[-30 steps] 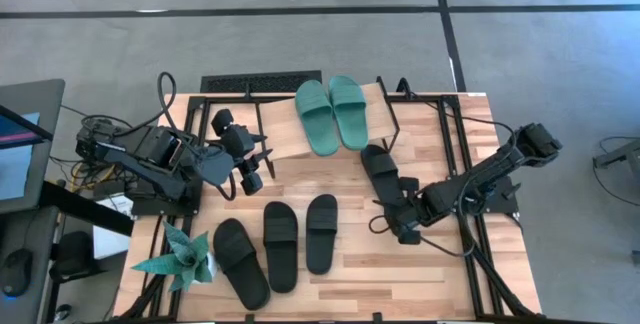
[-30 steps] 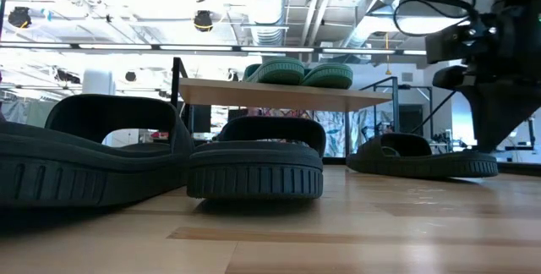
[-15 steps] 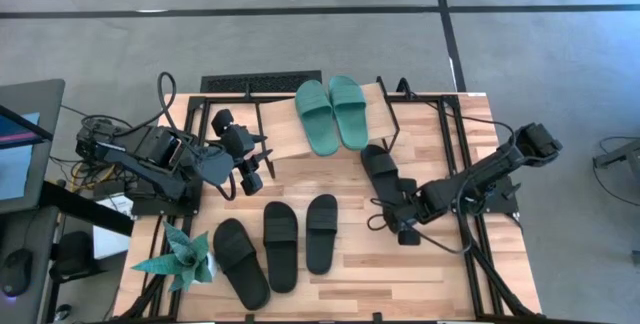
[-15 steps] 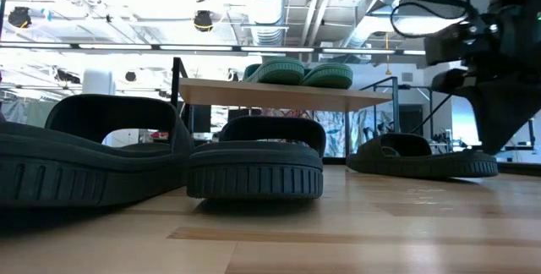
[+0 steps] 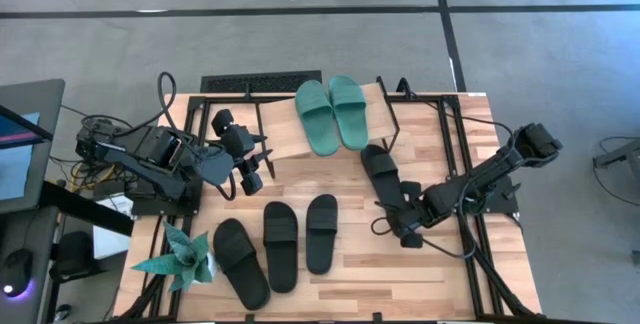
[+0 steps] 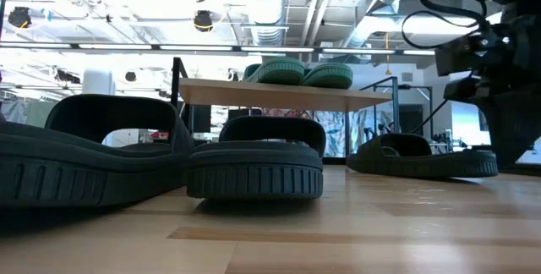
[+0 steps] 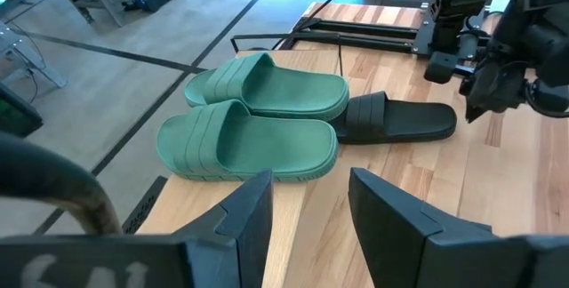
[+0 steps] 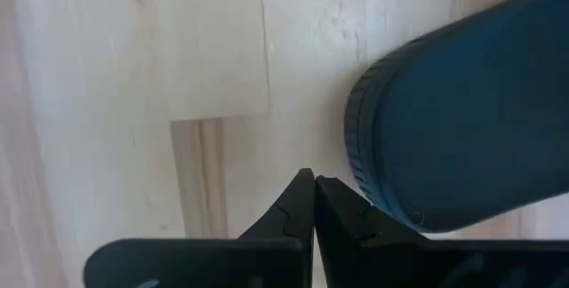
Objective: Pick and place slides into the shelf
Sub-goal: Put the black slide under the shelf
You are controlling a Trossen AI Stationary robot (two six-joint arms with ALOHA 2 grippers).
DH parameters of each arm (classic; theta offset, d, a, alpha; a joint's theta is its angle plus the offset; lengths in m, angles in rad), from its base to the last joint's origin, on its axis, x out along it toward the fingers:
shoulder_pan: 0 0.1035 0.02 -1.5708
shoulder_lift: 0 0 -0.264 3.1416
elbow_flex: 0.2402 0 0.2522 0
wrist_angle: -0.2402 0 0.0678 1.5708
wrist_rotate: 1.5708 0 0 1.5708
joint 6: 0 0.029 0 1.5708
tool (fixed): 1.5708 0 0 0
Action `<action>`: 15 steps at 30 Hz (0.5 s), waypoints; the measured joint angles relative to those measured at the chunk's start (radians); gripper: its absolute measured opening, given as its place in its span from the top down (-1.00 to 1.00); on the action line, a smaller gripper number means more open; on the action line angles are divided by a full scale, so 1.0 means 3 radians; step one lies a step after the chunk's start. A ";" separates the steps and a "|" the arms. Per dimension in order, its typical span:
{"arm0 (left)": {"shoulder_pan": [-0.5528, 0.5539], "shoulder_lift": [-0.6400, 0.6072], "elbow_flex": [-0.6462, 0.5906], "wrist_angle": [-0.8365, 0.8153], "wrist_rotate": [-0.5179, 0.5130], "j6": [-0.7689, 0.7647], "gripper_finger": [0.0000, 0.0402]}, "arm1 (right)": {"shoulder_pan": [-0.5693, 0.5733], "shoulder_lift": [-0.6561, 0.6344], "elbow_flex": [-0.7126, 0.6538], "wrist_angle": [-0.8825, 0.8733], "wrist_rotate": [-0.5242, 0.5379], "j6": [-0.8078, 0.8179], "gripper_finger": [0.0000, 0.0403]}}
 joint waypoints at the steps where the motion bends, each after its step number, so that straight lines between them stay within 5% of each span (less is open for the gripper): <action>1: 0.0000 0.0000 0.0000 0.0000 0.0000 0.0000 0.31 | -0.0004 0.0000 -0.0001 -0.0005 0.0041 -0.0001 1.00; 15: 0.0000 0.0000 0.0000 0.0001 -0.0001 -0.0038 0.31 | -0.0401 0.0000 -0.0040 0.0123 0.0147 -0.0324 1.00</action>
